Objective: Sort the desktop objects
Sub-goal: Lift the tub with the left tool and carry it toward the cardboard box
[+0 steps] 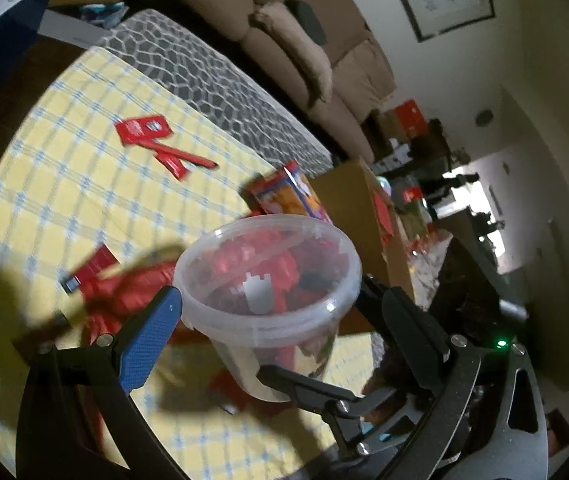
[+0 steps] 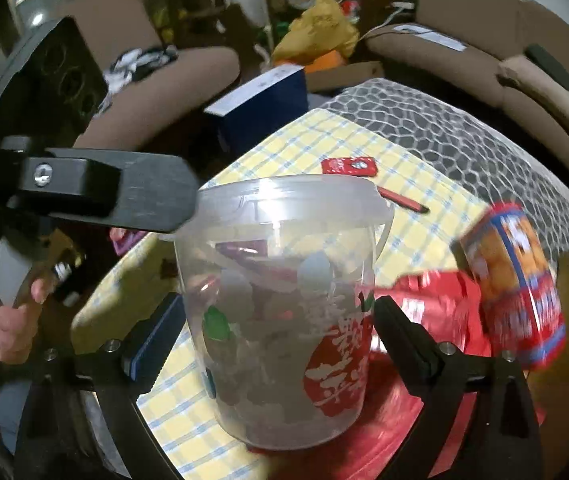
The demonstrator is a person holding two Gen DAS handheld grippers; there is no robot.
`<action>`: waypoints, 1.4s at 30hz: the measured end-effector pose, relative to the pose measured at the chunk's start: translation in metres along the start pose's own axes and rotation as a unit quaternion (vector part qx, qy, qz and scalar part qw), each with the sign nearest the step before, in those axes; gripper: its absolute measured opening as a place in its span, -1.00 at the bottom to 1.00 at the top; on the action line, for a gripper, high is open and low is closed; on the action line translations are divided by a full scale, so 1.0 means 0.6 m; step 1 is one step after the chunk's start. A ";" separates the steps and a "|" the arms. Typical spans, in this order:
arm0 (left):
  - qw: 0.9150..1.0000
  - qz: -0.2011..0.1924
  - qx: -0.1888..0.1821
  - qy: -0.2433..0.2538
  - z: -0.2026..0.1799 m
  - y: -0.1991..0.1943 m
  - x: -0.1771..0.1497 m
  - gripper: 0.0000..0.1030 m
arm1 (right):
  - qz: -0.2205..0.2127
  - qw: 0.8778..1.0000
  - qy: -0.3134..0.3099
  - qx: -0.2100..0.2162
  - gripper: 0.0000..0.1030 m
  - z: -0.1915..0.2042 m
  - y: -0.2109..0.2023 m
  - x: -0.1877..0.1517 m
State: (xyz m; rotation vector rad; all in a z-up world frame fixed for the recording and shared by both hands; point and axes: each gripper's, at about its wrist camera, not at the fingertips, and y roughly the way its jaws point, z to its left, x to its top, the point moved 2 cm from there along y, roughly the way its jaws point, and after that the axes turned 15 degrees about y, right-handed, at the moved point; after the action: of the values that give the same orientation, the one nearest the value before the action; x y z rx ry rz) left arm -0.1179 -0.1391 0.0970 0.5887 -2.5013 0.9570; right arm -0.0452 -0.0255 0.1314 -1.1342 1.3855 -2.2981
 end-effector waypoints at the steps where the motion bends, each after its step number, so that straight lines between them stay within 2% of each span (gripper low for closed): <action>1: 1.000 0.005 0.001 0.004 -0.012 0.001 -0.011 0.94 | -0.007 1.000 0.008 0.000 0.89 -0.003 -0.007 -0.014; 5: 0.999 0.024 0.004 0.023 -0.051 0.009 -0.048 0.94 | -0.024 0.999 0.043 0.002 0.93 -0.014 -0.025 -0.069; 9: 0.999 0.029 -0.009 0.021 -0.082 0.010 -0.082 0.94 | -0.037 0.998 0.054 -0.003 0.92 -0.020 -0.045 -0.119; 18: 0.998 0.041 -0.021 0.053 -0.154 0.005 -0.135 0.94 | -0.036 0.997 0.074 -0.005 0.91 -0.028 -0.077 -0.208; 24: 0.997 0.051 -0.008 0.053 -0.154 0.010 -0.158 0.94 | -0.028 0.997 0.074 -0.015 0.91 -0.019 -0.072 -0.229; 30: 0.997 0.053 -0.006 0.050 -0.145 0.008 -0.158 0.92 | -0.025 0.997 0.076 -0.012 0.91 -0.019 -0.070 -0.234; 39: 0.996 0.065 0.030 0.051 -0.108 0.010 -0.165 0.92 | -0.024 0.996 0.080 -0.018 0.91 -0.029 -0.080 -0.237; 42: 0.995 0.080 0.023 0.058 -0.108 0.024 -0.171 0.76 | -0.031 0.997 0.070 -0.020 0.91 -0.024 -0.089 -0.232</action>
State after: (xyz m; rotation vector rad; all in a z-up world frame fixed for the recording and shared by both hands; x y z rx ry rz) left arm -0.0260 -0.0596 0.0830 0.3396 -2.4558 1.0785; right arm 0.0487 0.0876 0.1023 -1.0608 1.4723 -2.4455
